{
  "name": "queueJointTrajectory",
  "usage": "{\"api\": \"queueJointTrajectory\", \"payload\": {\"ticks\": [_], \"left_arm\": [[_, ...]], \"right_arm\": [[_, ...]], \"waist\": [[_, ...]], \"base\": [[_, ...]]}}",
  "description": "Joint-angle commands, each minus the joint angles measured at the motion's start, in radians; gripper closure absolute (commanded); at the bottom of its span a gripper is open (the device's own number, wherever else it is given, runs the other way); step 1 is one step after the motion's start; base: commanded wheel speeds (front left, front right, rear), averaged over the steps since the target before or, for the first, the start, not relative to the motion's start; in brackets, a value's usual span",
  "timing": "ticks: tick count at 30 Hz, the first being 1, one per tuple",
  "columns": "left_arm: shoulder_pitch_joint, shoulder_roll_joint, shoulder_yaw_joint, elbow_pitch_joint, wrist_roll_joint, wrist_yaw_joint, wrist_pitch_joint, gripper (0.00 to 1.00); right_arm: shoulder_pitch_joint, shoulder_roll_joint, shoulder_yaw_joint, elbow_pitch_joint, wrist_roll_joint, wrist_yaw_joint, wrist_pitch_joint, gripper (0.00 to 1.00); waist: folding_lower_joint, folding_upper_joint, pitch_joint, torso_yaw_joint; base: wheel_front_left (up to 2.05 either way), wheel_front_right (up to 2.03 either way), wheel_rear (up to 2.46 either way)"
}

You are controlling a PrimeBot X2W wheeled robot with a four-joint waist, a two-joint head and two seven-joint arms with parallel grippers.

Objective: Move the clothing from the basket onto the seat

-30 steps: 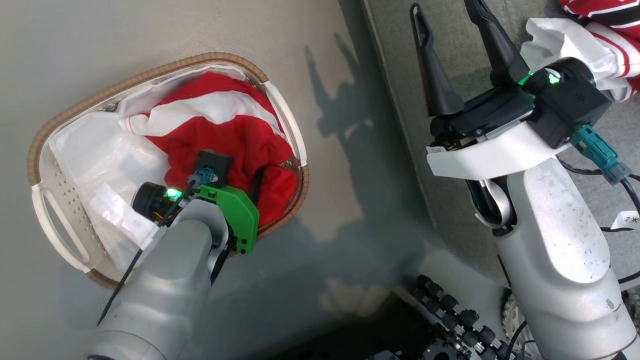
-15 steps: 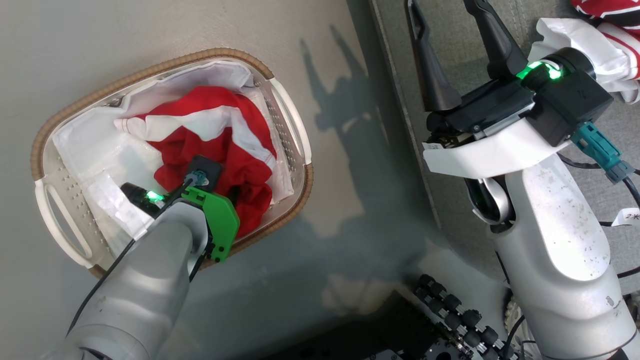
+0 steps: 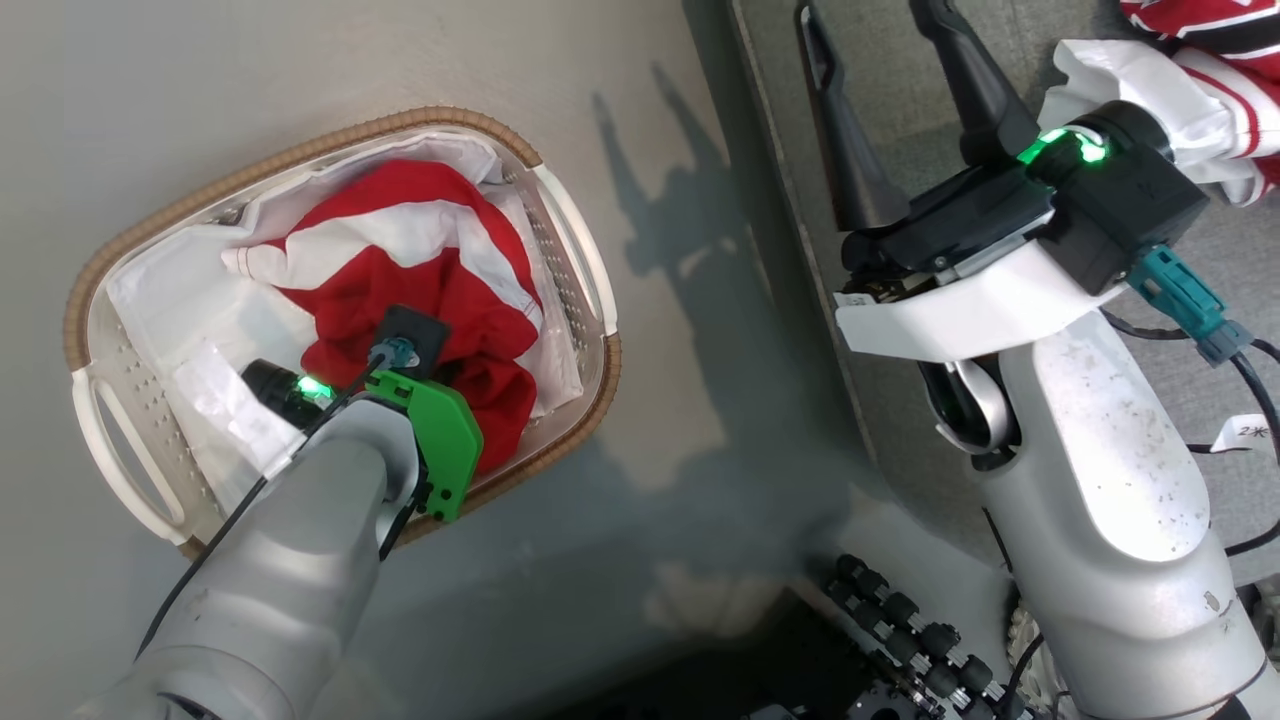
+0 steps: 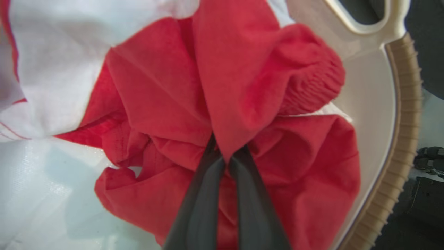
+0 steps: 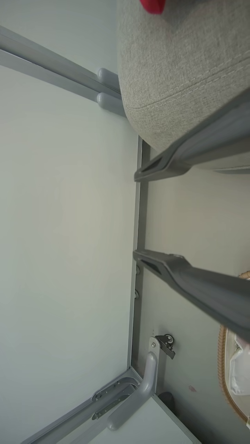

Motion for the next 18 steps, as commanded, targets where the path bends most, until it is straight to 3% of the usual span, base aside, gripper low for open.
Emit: {"api": "queueJointTrajectory", "payload": {"ticks": [1, 18], "left_arm": [[0.023, 0.019, -0.004, -0.002, -0.016, -0.003, -0.014, 1.0], [0.172, -0.034, 0.025, -0.061, -0.133, -0.003, -0.12, 1.0]], "right_arm": [[-0.01, -0.003, 0.004, 0.007, 0.014, -0.001, -0.002, 0.0], [0.09, -0.003, -0.005, 0.169, -0.025, -0.001, -0.002, 0.0]], "waist": [[-0.0001, 0.0, -0.017, -0.009], [-0.0001, 0.0, -0.313, 0.085]], "base": [[0.0, 0.0, 0.0], [0.0, 0.0, 0.0]]}}
